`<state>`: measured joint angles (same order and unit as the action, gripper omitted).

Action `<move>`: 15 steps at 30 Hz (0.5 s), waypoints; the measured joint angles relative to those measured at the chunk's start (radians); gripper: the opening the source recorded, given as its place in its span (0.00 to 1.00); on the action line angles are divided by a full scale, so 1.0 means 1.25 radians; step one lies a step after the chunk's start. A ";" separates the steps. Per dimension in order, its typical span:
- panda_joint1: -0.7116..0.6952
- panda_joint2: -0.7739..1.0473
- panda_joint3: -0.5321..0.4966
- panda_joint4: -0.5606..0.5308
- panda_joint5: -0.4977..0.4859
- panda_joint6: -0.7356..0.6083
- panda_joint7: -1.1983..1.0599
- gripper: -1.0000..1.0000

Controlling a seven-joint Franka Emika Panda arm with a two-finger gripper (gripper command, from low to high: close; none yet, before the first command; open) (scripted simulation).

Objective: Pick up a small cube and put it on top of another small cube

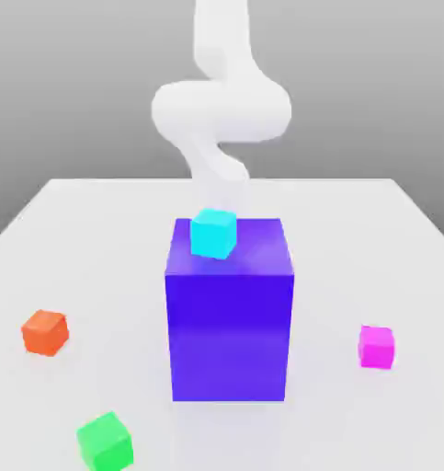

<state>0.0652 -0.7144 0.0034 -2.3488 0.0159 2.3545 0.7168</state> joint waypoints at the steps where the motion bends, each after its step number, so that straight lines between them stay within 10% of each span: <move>1: 0.027 0.034 0.000 -0.018 0.004 0.021 -0.031 0.50; 15: 0.298 0.444 0.081 -0.246 0.045 0.280 -0.401 0.50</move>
<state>0.4382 -0.1589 0.1042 -2.6559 0.0724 2.7040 0.2156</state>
